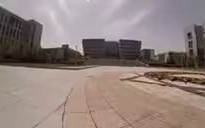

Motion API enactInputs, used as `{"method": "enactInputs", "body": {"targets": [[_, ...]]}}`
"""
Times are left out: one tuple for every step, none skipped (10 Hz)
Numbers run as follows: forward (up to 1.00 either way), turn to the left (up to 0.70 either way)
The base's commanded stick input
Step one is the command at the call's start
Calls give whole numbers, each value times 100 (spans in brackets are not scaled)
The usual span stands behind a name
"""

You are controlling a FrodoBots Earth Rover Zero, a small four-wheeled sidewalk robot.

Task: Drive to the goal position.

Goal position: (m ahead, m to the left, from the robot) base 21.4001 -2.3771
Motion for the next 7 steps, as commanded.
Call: {"method": "enactInputs", "body": {"targets": [[100,0],[100,-3],[100,-8],[100,-37],[100,-24],[100,0],[100,0]]}}
